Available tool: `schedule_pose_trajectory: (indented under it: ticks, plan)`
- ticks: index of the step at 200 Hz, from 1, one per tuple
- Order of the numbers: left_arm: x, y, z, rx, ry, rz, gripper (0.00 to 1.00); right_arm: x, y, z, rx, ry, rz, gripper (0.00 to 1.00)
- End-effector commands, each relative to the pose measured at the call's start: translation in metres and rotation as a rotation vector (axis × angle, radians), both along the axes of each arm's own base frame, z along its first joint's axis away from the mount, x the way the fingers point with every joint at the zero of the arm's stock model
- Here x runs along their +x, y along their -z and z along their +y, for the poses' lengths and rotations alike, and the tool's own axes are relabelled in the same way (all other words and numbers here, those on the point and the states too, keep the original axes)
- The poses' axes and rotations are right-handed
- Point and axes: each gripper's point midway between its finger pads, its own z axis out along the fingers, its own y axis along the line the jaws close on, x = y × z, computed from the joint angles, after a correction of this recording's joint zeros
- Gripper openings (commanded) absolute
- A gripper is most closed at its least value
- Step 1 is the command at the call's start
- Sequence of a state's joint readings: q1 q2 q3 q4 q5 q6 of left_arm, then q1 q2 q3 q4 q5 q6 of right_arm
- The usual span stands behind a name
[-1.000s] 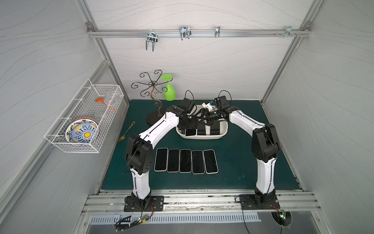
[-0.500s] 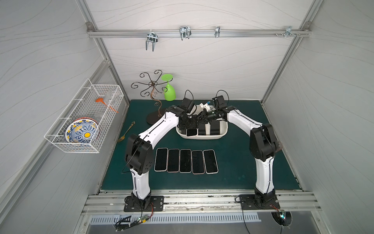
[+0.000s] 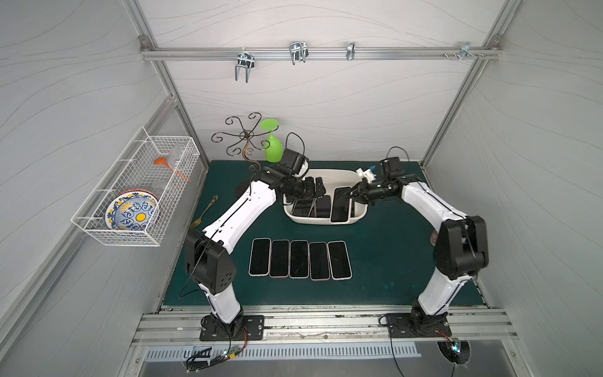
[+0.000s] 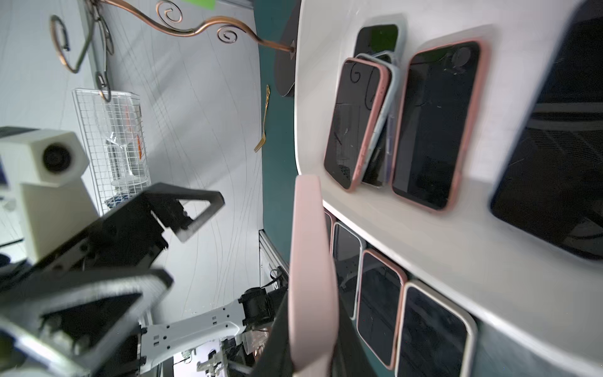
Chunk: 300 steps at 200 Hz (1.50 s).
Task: Take the phone out of the storage box
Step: Pick up the phone from the storage box, then place the phone at the center of the board.
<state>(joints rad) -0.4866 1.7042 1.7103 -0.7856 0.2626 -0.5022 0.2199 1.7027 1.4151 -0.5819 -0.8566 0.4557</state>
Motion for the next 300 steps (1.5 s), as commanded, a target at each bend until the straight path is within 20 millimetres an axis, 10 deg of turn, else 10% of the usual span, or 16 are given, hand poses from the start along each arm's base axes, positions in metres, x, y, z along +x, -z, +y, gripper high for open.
schedule_pose_trajectory:
  ticks: [1,61,126,300]
  plan:
    - [0.003,-0.04,0.008,-0.107,-0.013,-0.082,1.0,-0.051,-0.022,-0.025,-0.058,-0.059,-0.074,0.0]
    - [-0.01,-0.039,0.024,-0.105,-0.017,-0.093,1.0,-0.11,0.064,-0.046,-0.299,-0.088,0.048,0.0]
    - [-0.021,-0.035,0.042,-0.111,-0.025,-0.087,1.0,-0.108,0.139,-0.054,-0.437,-0.121,0.146,0.0]
    - [-0.02,-0.014,0.045,-0.099,-0.038,-0.048,1.0,-0.1,0.192,-0.035,-0.338,-0.146,0.248,0.02]
